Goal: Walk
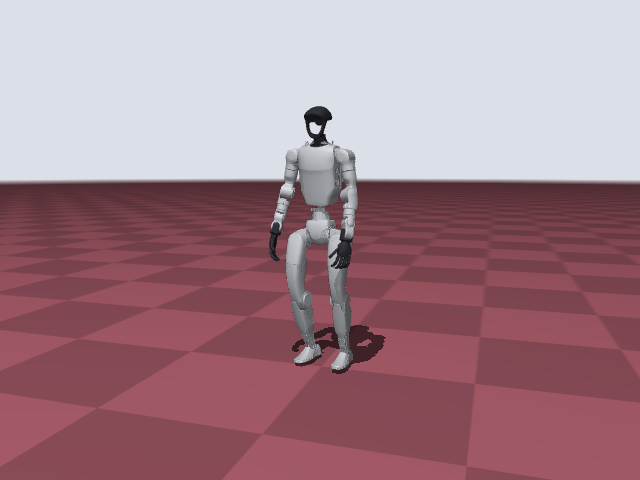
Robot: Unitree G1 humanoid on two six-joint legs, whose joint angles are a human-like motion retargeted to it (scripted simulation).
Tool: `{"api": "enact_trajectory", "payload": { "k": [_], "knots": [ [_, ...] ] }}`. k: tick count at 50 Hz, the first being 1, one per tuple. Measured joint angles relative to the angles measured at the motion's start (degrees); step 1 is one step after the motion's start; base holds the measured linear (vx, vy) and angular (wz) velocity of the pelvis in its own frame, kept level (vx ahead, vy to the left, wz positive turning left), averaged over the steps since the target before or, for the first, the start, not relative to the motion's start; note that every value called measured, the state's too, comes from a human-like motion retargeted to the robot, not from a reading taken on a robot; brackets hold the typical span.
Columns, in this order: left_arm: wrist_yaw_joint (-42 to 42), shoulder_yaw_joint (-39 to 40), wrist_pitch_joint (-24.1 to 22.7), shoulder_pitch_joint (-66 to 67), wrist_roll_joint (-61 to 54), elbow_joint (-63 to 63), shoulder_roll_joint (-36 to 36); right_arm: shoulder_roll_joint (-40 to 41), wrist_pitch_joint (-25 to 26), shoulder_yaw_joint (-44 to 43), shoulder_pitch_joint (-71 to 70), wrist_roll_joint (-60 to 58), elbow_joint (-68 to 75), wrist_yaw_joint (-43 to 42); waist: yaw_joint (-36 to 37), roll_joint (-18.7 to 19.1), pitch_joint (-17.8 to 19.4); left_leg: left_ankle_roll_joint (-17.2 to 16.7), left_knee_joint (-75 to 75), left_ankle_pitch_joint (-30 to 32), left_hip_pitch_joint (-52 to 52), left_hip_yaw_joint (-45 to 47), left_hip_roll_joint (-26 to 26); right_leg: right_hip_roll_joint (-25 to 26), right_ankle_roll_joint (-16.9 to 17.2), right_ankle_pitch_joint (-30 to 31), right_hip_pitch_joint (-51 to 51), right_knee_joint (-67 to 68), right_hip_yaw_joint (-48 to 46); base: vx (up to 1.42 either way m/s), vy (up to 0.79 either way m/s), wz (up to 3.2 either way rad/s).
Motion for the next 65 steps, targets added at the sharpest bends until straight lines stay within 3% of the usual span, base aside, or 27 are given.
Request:
{"api": "enact_trajectory", "payload": {
  "k": [48,55,65],
  "knots": [
    [-0.03,0.41,0.51,0.31,1.74,1.35,1.95,1.94,0.34,1.05,0.82,0.31,-0.4,2.26,-0.08,-0.87,0.29,-0.39,3.75,-1.92,-2.13,-0.83,0.39,0.13,-1.0,-3.16,-1.56,3.06,-0.48,0.0,0.0,0.0],
    [0.6,1.71,0.54,0.86,1.51,1.34,2.88,2.51,0.28,1.0,1.13,-0.49,-0.42,2.82,0.44,-0.44,0.99,-0.89,15.06,-5.92,-6.81,-0.91,2.3,1.65,-1.79,-4.1,-1.15,3.5,-0.49,0.01,-0.01,0.0],
    [0.7,2.98,0.09,2.13,0.27,-0.37,3.32,0.26,0.41,0.24,0.61,-1.18,1.45,2.84,3.95,2.43,3.01,-1.08,46.06,-7.79,-24.17,1.23,9.81,6.83,-3.13,-4.87,0.04,3.02,-0.16,0.07,-0.01,-0.06]
  ]
}}
